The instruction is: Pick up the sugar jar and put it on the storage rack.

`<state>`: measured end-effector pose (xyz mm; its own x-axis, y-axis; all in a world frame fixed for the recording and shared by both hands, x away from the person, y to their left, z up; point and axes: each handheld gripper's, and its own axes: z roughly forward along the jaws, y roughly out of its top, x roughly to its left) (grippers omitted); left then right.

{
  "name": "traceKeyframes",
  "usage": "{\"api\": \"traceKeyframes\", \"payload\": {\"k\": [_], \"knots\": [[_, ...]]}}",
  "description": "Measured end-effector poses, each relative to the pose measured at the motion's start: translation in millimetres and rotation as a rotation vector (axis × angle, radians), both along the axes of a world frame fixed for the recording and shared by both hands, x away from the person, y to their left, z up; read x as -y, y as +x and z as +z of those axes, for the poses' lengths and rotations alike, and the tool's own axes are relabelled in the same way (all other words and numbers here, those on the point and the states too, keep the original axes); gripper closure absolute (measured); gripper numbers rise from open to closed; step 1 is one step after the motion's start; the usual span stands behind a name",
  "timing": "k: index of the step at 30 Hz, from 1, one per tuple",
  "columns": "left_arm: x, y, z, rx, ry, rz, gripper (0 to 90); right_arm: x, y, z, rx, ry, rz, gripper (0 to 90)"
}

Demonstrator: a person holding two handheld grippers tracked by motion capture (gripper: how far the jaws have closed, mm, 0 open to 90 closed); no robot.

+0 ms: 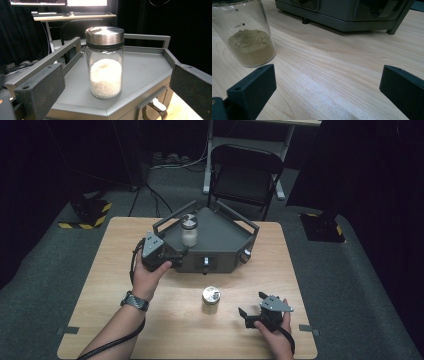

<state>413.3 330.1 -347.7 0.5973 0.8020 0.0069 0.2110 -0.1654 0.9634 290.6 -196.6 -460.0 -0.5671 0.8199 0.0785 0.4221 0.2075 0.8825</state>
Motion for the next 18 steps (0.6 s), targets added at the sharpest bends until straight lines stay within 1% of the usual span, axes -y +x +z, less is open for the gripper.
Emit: {"api": "traceKeyframes", "payload": {"k": [1,8,14,18], "knots": [[-2.1,-3.5,-0.8,0.001,0.001,-0.002,0.5,-0.1,0.1,0.1,-0.001,-0.001,0.001,0.5],[-11.0,-13.4,-5.7,0.003,0.0,-0.004,0.5,-0.5,0.2,0.3,-0.001,-0.003,0.0,0.5],[-16.7,-20.4,-9.8,0.001,0.001,-0.008,0.5,-1.0,0.0,0.5,-0.001,-0.005,0.0,0.5],[-19.3,-23.7,-12.3,-0.006,-0.006,-0.014,0.5,-1.1,0.2,0.6,-0.001,-0.006,0.0,0.5]]}}
